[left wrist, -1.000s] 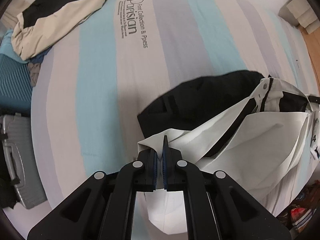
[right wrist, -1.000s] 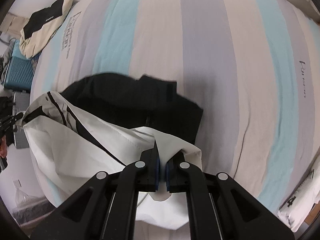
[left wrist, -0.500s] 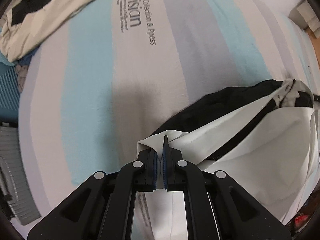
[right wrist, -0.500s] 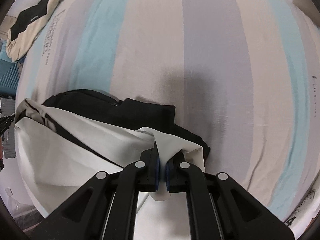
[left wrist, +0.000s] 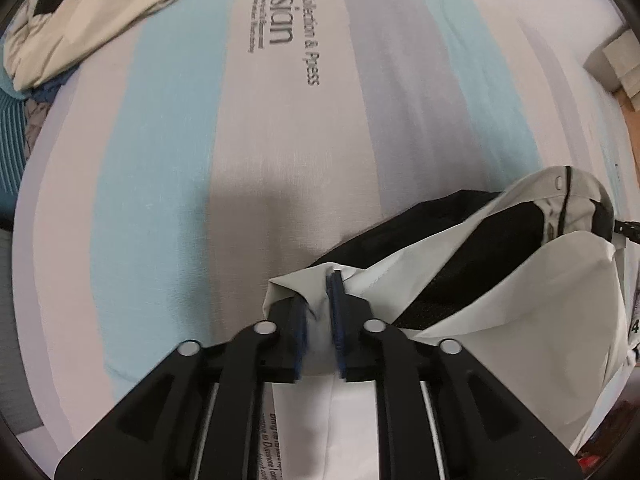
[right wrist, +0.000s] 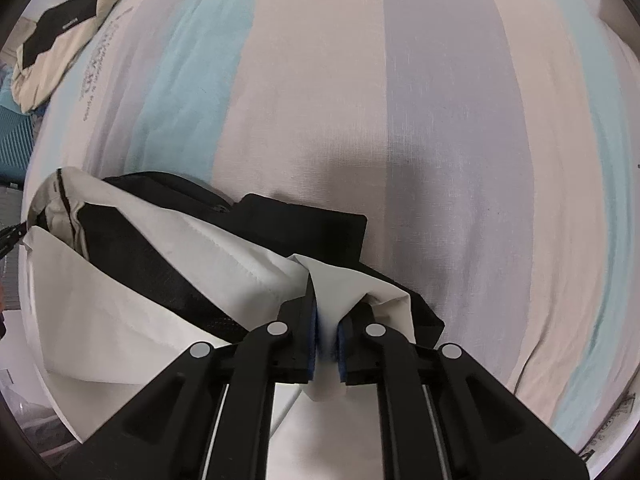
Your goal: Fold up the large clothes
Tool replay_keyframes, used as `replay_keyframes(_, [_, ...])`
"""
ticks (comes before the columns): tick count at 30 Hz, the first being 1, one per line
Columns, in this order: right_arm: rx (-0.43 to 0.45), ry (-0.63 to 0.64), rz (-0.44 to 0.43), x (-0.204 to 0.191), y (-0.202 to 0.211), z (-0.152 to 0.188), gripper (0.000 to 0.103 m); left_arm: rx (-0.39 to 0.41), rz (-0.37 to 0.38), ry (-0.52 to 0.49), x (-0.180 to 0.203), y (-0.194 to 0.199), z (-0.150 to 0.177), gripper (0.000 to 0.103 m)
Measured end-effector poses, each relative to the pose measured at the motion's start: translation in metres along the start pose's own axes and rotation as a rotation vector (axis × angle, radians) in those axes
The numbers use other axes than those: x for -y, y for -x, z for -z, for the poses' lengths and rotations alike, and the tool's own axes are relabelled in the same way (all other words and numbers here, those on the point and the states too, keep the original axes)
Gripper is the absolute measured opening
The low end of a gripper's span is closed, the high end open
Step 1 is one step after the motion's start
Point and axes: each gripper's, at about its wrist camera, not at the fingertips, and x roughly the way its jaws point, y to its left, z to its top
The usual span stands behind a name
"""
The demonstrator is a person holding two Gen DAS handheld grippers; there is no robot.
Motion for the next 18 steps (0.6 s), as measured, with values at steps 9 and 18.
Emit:
replay_keyframes(9, [0.107,-0.028,-0.163,0.000,0.039,0.015,0.075,0.125,-0.001,-0.014,0.018,0.044,-0.001,0.073])
replay_keyframes(18, [0.208,0.077,-0.114,-0.013,0.091,0.034,0.077,0.143,0.063,-0.087,0.070,0.051,0.014,0.074])
